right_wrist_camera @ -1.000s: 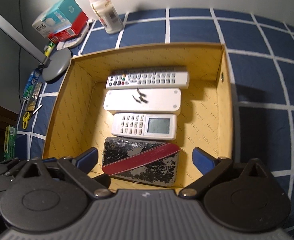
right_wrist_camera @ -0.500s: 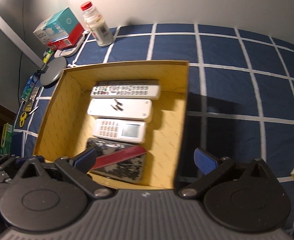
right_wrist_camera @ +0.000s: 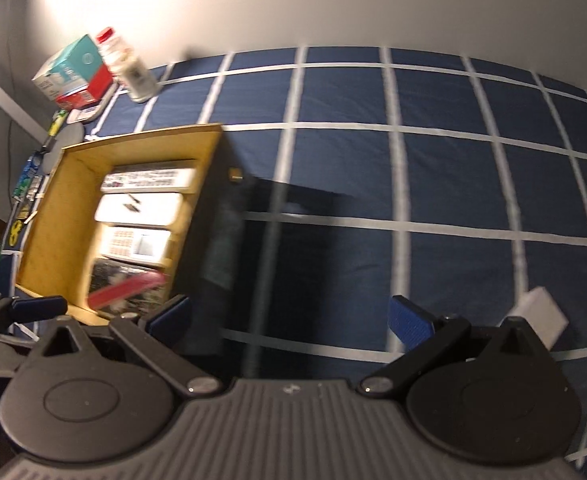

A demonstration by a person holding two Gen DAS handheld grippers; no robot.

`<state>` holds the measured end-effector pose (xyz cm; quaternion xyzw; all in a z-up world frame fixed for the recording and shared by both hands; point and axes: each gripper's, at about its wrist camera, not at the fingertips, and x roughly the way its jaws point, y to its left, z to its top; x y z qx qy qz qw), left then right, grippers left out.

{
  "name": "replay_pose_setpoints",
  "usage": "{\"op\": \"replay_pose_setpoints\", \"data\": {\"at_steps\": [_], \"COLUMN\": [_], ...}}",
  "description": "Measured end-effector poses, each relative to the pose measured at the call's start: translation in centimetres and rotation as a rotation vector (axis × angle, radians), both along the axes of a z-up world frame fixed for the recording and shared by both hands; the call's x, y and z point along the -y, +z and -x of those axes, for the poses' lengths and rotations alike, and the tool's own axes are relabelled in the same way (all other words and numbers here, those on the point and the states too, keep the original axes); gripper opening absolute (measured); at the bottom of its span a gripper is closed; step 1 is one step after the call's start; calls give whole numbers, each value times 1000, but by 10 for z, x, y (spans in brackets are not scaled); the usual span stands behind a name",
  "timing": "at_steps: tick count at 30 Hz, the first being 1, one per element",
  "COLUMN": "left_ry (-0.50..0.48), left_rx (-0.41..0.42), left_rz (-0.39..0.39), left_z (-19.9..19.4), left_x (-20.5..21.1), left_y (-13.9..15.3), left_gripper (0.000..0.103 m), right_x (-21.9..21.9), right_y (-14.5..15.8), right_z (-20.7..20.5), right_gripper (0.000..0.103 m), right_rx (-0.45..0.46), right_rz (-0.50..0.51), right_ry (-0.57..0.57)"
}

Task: Organize objects
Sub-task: 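Move the right tool to the small white box with yellow markings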

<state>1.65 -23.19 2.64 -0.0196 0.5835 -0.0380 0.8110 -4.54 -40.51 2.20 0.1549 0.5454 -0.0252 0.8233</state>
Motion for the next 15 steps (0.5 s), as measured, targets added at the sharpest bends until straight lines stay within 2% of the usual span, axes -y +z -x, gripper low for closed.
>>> {"op": "replay_pose_setpoints", "data": {"at_steps": [7, 15], "left_ry": [4, 19], "left_rx": [-16, -34], "left_rz": [9, 16], "left_z": [13, 24], "left_x": [71, 145], "left_y": [-16, -38], "left_gripper": [103, 103], "right_x": [80, 148], "right_y": [-12, -35], "right_z": [28, 53], "right_gripper": [103, 103], "right_rx": [-33, -85], "right_rz": [17, 56], "right_ry": [-8, 63]}}
